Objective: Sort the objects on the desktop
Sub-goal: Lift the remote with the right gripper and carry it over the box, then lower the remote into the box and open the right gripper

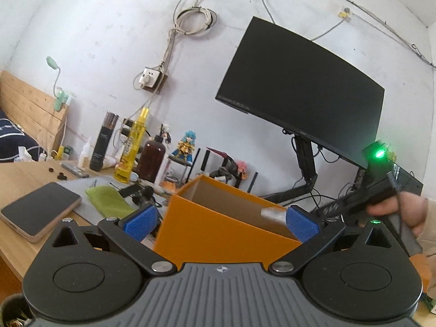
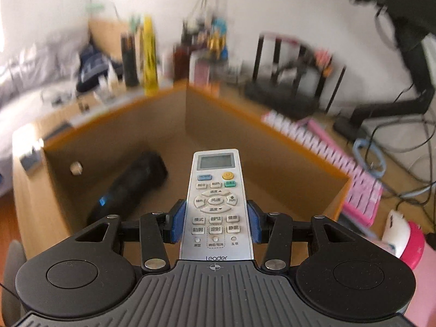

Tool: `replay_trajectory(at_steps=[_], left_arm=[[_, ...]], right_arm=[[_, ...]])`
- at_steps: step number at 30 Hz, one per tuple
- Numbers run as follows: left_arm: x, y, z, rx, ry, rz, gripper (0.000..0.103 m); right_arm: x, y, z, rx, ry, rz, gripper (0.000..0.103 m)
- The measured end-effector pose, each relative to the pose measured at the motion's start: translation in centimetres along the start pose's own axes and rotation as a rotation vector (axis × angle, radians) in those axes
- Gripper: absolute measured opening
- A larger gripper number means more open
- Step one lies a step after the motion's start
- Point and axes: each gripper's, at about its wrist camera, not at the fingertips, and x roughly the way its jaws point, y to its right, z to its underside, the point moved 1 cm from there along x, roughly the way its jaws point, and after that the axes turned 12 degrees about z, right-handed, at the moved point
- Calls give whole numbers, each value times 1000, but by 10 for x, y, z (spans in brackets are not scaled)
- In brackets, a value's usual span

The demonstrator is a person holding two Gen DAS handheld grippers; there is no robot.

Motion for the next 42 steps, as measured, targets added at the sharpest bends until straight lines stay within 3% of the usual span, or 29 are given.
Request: replay_trajectory(at_steps=[9, 26, 36, 42], left_arm=[[-1, -22, 3, -44, 0, -19, 103], [-4, -38, 9, -72, -9, -23, 103], [-3, -45, 10, -86, -18, -20, 103], [-3, -45, 11, -85, -27, -14, 103]], right_arm=[[46, -17, 11, -98, -205, 49, 50], [61, -35, 9, -181, -308, 85, 50], [80, -44, 10, -292, -407, 95, 49], [77, -48, 11, -320, -403, 117, 53]])
